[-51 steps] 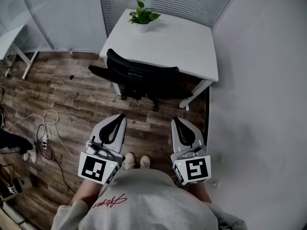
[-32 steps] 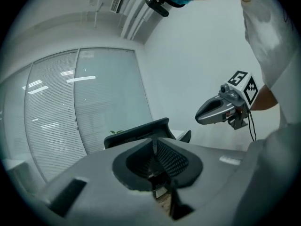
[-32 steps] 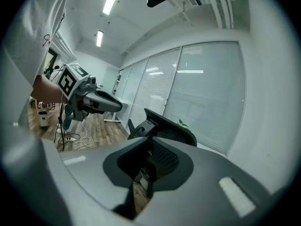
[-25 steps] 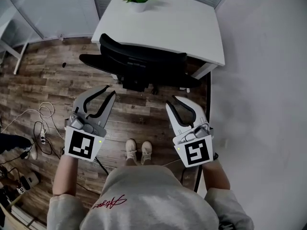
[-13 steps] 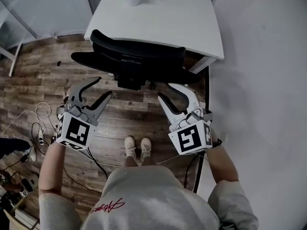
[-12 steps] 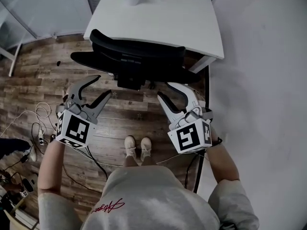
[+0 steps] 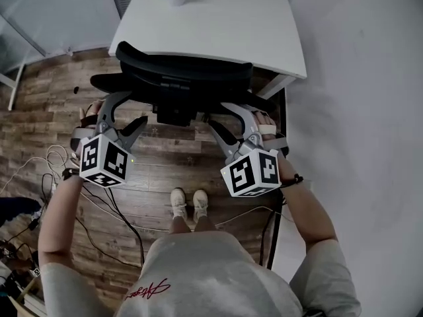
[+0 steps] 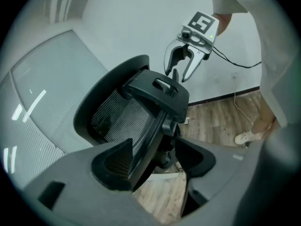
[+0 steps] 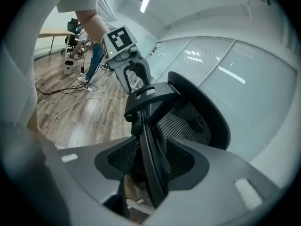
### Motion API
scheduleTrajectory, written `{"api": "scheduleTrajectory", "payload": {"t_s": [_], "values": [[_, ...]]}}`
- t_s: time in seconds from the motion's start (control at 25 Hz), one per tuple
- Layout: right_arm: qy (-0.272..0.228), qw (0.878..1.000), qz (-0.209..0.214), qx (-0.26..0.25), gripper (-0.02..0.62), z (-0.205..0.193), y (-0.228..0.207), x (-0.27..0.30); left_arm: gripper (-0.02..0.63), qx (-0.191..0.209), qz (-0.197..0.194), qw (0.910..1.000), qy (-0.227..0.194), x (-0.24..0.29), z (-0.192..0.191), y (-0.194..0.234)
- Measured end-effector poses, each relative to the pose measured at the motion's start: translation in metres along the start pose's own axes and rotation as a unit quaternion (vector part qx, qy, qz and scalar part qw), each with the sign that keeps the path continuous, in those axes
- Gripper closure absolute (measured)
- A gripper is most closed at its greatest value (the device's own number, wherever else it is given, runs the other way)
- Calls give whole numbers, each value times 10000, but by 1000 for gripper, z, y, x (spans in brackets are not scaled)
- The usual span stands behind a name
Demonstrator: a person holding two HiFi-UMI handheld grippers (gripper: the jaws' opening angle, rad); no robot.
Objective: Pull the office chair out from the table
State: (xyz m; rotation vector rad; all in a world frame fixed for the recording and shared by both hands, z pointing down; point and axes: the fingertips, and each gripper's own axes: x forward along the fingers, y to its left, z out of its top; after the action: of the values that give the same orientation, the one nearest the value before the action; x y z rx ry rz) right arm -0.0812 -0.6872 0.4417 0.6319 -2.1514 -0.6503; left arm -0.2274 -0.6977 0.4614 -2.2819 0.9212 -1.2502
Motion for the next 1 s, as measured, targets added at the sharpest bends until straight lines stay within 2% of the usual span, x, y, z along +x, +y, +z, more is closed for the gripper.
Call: {"api": "scheduleTrajectory", "payload": {"t_s": [0.28, 0.56, 0.8, 1.0], "values": [[409, 9954, 207, -838, 396, -12, 8, 30, 327, 997, -185, 9937, 485, 28, -16, -4], [638, 9893, 359, -1264, 394, -21, 20, 49, 339, 1602, -82, 9845, 704, 44, -23, -1], [844, 9853, 381, -1439, 402, -26, 20, 60, 366, 2067, -107, 9746, 855, 51, -25, -2], [965, 9840, 371, -1450, 427, -30, 19, 63, 391, 2542, -74, 9620, 995, 59, -27, -4]]}}
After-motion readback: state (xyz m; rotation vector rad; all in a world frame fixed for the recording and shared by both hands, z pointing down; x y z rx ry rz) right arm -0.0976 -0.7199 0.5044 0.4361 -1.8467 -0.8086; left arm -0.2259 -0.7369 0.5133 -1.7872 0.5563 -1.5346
